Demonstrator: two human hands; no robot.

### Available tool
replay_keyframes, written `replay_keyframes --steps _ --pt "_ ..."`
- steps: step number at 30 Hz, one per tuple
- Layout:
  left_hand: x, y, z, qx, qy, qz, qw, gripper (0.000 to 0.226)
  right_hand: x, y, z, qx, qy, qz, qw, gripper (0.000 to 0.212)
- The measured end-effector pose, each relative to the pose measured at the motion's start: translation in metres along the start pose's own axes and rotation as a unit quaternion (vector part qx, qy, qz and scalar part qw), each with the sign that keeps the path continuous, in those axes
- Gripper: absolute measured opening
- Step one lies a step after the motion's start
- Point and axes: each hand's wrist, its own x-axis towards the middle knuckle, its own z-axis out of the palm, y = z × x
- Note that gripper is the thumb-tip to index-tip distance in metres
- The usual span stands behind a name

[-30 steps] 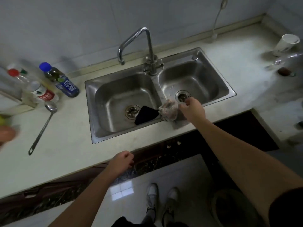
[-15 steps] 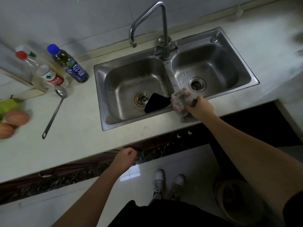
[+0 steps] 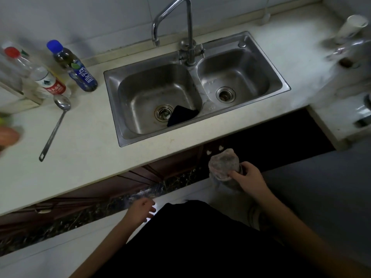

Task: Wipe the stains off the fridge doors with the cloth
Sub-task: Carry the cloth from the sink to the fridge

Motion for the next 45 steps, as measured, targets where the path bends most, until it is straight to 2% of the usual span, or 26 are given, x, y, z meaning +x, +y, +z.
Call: replay_keyframes --steps 4,7,11,14,18,24,28,30,32,35,39,42,45 --pt "-0.013 -0.019 -0.005 -0.029 0.018 -0.015 0.999 0.026 -0.006 0.007 0.002 -0.036 -0.003 -0.007 0.999 0.016" --pt "-0.03 -0.033 -0.005 -0.081 0.061 -0.016 0.995 0.023 0.007 0.004 0.009 -0.083 -0.025 -0.027 0.996 0.018" --pt "-0.05 -0.072 0.002 -0.164 0.109 -0.044 0.979 0.023 0.036 -0.015 0.039 -0.184 -0.121 -0.067 0.973 0.025" --pt "-0.085 -0.114 0.027 -0.252 0.164 -0.086 0.95 0.023 0.045 -0.036 0.076 -0.256 -0.213 -0.116 0.936 0.028" --pt "-0.13 -0.175 0.085 -0.375 0.218 -0.15 0.888 0.021 0.022 -0.067 0.144 -0.307 -0.342 -0.183 0.869 0.028" --pt "-0.184 -0.273 0.184 -0.512 0.29 -0.225 0.777 0.026 -0.071 -0.104 0.253 -0.34 -0.477 -0.262 0.767 0.025" --pt "-0.196 -0.312 0.233 -0.617 0.303 -0.285 0.668 0.031 -0.126 -0.12 0.317 -0.382 -0.54 -0.306 0.684 0.019" --pt "-0.198 -0.326 0.242 -0.65 0.283 -0.303 0.636 0.031 -0.145 -0.124 0.348 -0.401 -0.548 -0.323 0.659 0.019" --pt "-0.203 -0.334 0.228 -0.651 0.281 -0.308 0.634 0.032 -0.161 -0.128 0.373 -0.417 -0.546 -0.333 0.646 0.02" --pt "-0.202 -0.358 0.178 -0.643 0.289 -0.282 0.65 0.036 -0.179 -0.134 0.412 -0.425 -0.53 -0.341 0.649 0.019" --pt "-0.197 -0.391 0.082 -0.639 0.305 -0.258 0.658 0.029 -0.194 -0.148 0.463 -0.43 -0.511 -0.332 0.667 0.022" --pt "-0.187 -0.416 0.004 -0.64 0.331 -0.215 0.659 0.023 -0.204 -0.163 0.514 -0.448 -0.504 -0.336 0.658 0.026" --pt "-0.181 -0.448 -0.057 -0.662 0.332 -0.201 0.641 0.02 -0.216 -0.178 0.577 -0.461 -0.507 -0.34 0.645 0.03"
